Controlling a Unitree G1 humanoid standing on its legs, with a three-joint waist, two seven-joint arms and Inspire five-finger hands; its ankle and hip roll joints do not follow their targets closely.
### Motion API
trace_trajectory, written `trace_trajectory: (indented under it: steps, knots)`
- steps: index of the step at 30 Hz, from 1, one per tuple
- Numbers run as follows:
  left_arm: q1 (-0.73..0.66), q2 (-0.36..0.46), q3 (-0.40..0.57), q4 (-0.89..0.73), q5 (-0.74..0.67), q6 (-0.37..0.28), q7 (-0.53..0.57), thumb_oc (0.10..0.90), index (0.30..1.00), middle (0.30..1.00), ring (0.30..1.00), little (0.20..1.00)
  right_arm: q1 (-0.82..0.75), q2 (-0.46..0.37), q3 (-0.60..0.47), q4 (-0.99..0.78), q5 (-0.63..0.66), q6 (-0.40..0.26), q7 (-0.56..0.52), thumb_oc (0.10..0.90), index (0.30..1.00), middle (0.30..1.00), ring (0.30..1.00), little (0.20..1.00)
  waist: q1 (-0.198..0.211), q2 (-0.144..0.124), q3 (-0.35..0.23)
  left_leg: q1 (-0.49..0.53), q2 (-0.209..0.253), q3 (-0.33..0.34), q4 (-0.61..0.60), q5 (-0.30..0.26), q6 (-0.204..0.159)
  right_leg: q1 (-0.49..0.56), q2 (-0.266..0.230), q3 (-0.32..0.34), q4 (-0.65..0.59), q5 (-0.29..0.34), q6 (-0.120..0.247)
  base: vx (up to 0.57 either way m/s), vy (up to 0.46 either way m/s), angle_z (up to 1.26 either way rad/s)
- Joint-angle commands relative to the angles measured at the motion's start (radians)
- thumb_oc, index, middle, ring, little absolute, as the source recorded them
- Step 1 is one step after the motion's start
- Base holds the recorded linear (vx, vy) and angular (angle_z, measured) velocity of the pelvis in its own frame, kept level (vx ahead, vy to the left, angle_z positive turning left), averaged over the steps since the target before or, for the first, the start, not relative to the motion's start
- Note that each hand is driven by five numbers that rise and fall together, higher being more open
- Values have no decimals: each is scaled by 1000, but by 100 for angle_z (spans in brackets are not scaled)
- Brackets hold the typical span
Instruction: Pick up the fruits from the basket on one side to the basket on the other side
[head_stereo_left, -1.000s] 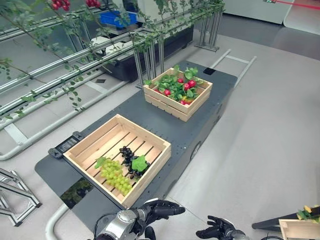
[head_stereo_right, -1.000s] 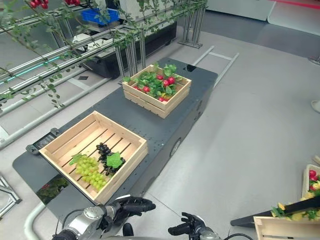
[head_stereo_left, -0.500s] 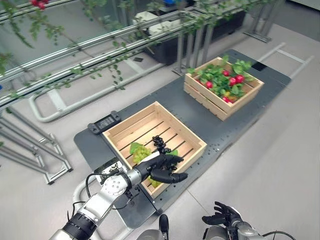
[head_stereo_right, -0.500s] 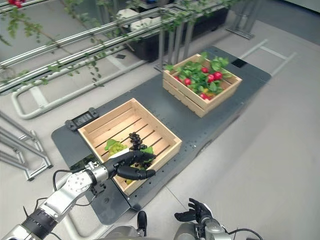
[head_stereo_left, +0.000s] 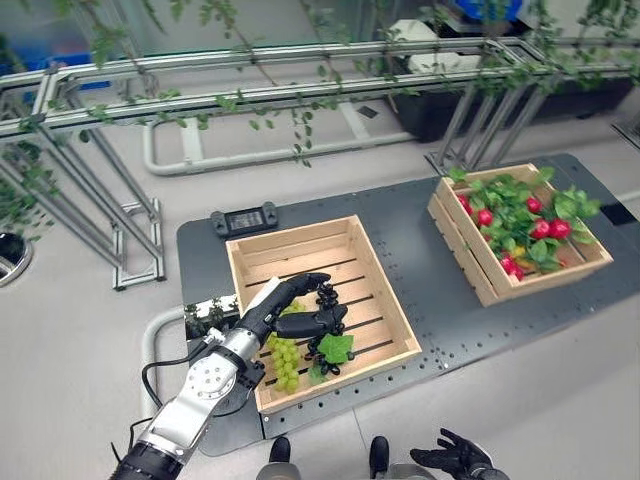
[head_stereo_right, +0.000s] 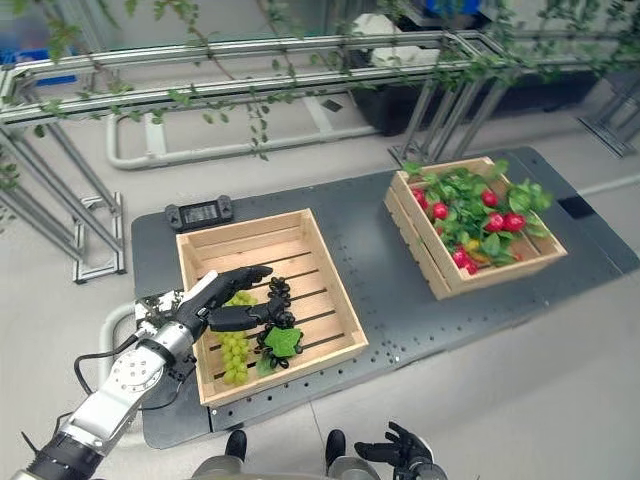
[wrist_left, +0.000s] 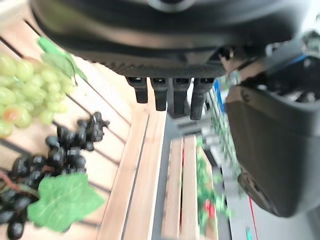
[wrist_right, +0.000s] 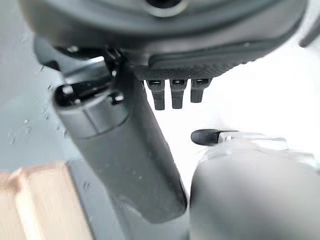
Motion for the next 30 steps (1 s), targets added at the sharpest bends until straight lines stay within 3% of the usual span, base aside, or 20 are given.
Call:
trace_trajectory:
  steps: [1, 3, 4, 5, 8, 17, 30]
  knots:
    - [-101, 0, 34, -121, 8, -144, 45, 800, 900, 900, 900, 900, 1, -22, 18, -22, 83, -19, -13, 800, 900, 900, 900, 900, -17, -7, -20, -14, 5, 113, 41, -41, 66, -131, -35, -4, 105, 35, 12, -30, -136, 47]
    - [-167, 7, -1, -101, 67, -187, 51, 800, 900, 900, 900, 900, -30, -34, 4, 12, 131, -60, -20, 800, 900, 900, 900, 900, -31, 17, -12, -52, 30, 227, 9, -1, 35, -133, -37, -87, 85, 24, -1, -60, -71, 97]
    - [-175, 8, -4, -101, 75, -186, 59, 800, 900, 900, 900, 900, -34, -35, 1, 16, 135, -64, -19, 800, 900, 900, 900, 900, -33, 20, -10, -55, 32, 233, 5, 4, 32, -133, -38, -97, 84, 23, -2, -21, 59, 120]
    - [-183, 18, 0, -107, 121, -192, 103, 800, 900, 900, 900, 900, -49, -44, -5, 34, 141, -76, -14, 800, 900, 900, 900, 900, -28, 32, -5, -57, 18, 188, -8, 7, 29, -136, -40, -96, 89, 19, -1, 9, 85, 93]
    - [-177, 59, 29, -122, 220, -215, 166, 800, 900, 900, 900, 900, -41, -53, -8, 14, 150, -83, -14, 800, 900, 900, 900, 900, -29, 49, 0, -55, -6, 156, -26, 5, 32, -146, -49, -83, 101, 14, 4, 14, 113, 19]
    - [-176, 247, 146, -130, 487, -216, 305, 800, 900, 900, 900, 900, 30, -69, -26, -41, 99, -94, 21, 800, 900, 900, 900, 900, -47, 71, 25, -50, -44, 149, -12, -28, 46, -174, -73, -47, 135, 5, 27, 11, 107, -2]
    - [-338, 493, 82, -86, 832, -114, 379, 800, 900, 900, 900, 900, -33, -143, -19, -91, 140, -85, 58, 800, 900, 900, 900, 900, -72, 90, 92, -104, -54, 154, 35, -34, 40, -211, -71, -27, 154, -7, 23, -39, 30, 0]
